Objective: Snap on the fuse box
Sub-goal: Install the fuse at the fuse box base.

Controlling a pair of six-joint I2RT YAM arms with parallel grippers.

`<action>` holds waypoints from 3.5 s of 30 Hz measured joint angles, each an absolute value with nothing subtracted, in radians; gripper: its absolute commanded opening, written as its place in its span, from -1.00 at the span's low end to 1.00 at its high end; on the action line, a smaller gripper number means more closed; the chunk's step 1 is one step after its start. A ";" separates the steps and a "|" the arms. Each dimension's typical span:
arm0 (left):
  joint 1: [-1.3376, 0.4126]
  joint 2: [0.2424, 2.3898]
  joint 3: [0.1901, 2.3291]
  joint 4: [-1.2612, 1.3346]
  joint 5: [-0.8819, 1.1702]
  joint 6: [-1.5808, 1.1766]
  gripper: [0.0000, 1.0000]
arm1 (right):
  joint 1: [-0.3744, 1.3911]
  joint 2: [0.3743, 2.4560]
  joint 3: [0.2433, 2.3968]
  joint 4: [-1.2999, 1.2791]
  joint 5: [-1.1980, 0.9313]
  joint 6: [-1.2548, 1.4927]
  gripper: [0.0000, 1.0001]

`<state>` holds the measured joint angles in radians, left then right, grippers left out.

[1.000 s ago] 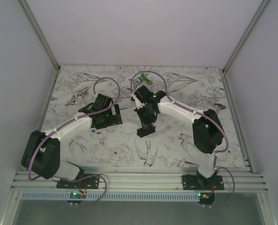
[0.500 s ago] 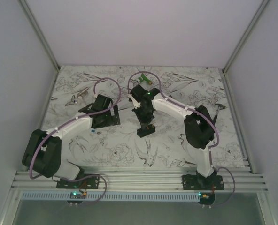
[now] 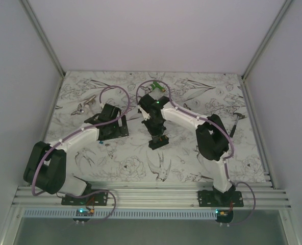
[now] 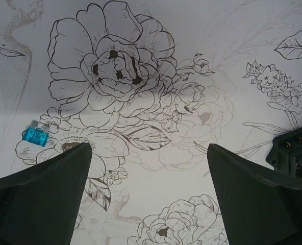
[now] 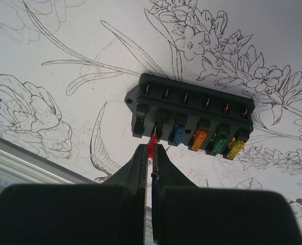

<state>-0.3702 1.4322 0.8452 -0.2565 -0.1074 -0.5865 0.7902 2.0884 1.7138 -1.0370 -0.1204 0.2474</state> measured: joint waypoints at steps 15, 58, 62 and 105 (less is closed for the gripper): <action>-0.366 1.432 0.845 -0.255 -0.107 -0.587 0.99 | 0.796 2.118 1.734 -1.045 -0.096 0.254 -1.00; -0.366 1.431 0.843 -0.255 -0.107 -0.591 1.00 | 0.816 2.144 1.744 -1.062 -0.036 0.285 -1.00; -0.366 1.431 0.842 -0.255 -0.106 -0.591 0.99 | 0.816 2.144 1.740 -1.062 -0.032 0.294 -1.00; -0.366 1.375 0.830 -0.255 -0.043 -0.636 1.00 | 0.867 2.074 1.614 -0.951 0.107 0.352 -0.84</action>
